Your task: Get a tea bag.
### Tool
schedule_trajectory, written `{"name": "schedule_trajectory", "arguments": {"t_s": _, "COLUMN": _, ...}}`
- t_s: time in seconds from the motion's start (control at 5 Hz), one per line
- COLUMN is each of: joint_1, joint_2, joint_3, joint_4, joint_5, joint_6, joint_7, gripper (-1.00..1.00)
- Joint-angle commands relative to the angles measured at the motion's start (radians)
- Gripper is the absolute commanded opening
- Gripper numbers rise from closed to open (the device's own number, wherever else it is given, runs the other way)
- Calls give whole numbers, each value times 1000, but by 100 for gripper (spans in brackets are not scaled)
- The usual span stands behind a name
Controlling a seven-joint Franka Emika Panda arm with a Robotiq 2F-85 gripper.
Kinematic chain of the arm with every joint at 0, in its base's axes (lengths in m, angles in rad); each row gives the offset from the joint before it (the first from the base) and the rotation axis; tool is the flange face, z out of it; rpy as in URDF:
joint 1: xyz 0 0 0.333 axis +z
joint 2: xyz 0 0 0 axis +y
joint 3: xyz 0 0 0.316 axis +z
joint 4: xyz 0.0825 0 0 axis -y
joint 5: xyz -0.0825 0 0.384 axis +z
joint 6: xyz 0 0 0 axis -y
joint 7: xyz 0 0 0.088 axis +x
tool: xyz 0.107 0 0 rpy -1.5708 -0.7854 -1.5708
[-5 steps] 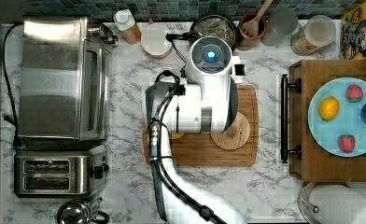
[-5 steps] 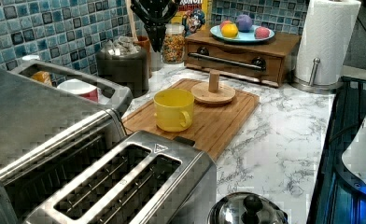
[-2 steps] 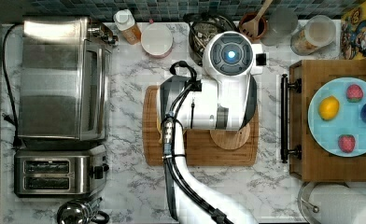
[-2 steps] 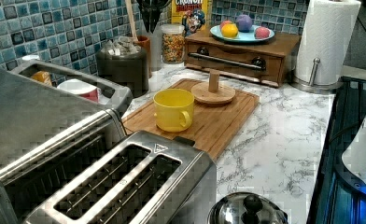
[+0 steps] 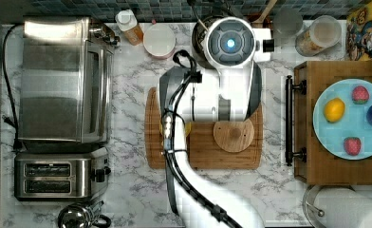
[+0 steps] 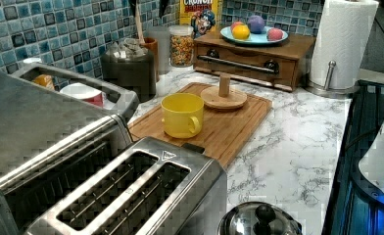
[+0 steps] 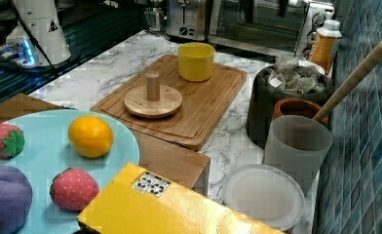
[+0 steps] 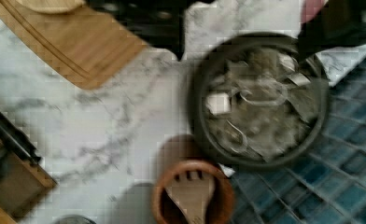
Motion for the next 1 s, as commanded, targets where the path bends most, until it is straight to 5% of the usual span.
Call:
{"name": "schedule_trajectory", "arguments": {"t_s": 0.2, "joint_1": 15, "joint_2": 192, "joint_3": -2, "joint_4": 362, "joint_5": -17, "joint_6": -95, "joint_7": 56, "gripper": 100}}
{"name": "schedule_trajectory", "arguments": {"t_s": 1.0, "joint_1": 28, "joint_2": 289, "joint_3": -13, "joint_4": 479, "joint_5": 6, "joint_6": -120, "joint_7": 55, "gripper": 100}}
